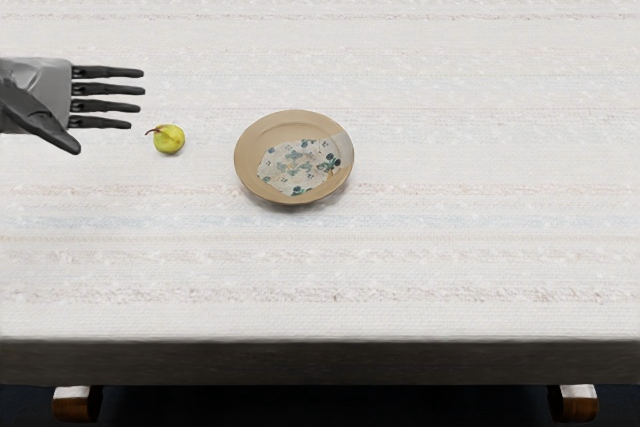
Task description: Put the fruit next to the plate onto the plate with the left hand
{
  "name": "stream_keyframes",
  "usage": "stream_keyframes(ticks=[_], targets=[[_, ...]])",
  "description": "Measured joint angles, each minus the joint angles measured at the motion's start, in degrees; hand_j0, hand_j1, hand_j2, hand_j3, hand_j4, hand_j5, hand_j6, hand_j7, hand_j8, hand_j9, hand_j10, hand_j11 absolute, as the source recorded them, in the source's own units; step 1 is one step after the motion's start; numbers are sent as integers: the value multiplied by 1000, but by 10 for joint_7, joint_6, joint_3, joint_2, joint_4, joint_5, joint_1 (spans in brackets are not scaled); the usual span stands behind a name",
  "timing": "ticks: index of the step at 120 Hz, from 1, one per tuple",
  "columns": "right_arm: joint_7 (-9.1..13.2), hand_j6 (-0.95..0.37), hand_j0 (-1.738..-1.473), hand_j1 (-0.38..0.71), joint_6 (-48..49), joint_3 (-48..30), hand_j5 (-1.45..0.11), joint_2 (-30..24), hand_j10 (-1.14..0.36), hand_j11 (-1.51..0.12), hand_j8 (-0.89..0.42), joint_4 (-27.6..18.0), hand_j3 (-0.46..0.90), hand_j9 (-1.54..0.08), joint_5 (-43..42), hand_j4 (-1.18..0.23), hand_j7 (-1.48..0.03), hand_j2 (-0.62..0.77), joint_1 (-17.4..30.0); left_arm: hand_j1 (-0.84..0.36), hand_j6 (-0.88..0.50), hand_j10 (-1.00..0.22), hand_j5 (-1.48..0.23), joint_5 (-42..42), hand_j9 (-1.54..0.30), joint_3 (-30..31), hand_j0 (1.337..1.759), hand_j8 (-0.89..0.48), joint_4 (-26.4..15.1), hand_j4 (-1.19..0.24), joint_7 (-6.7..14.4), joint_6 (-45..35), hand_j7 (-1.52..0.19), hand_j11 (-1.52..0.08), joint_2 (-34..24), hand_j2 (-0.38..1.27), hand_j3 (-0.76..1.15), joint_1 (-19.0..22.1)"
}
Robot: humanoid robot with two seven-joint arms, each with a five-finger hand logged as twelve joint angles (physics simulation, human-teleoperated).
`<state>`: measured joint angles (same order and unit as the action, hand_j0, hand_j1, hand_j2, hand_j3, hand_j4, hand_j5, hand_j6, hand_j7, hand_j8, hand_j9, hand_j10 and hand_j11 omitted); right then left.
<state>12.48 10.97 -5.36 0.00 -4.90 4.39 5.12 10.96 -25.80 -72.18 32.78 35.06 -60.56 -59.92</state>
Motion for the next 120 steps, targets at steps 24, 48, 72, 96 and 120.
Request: stream_keyframes(ticks=[24,48,72,96,120], targets=[[0,0,-1658,-349,-2,0,0,0,0,0,0,0,0,0,0,0,0,0,-1,337,-8,-9,-13,-4,-13,0,1658,-8,-8,-8,0,0,-13,-13,1,1,0,-8],[0,0,-1658,-349,-3,0,0,0,0,0,0,0,0,0,0,0,0,0,-2,337,-9,-9,-13,-102,-13,-6,1658,-9,-13,-9,1,0,-13,-13,33,1,0,-38],[0,0,-1658,-349,-3,0,0,0,0,0,0,0,0,0,0,0,0,0,-4,337,-11,-11,-13,-255,-13,-9,1658,-11,-16,-11,8,0,-13,-13,64,1,0,-66],[0,0,-1658,-349,-3,0,0,0,0,0,0,0,0,0,0,0,0,0,-4,331,-18,-17,-20,-417,-20,-9,1658,-18,-27,-18,20,-13,-20,-20,126,3,0,-88],[0,0,-1658,-349,-2,1,0,0,0,0,0,0,0,0,0,0,0,0,-4,325,-24,-23,-27,-579,-27,-3,1658,-24,-41,-24,22,-102,-27,-27,216,4,0,-83]])
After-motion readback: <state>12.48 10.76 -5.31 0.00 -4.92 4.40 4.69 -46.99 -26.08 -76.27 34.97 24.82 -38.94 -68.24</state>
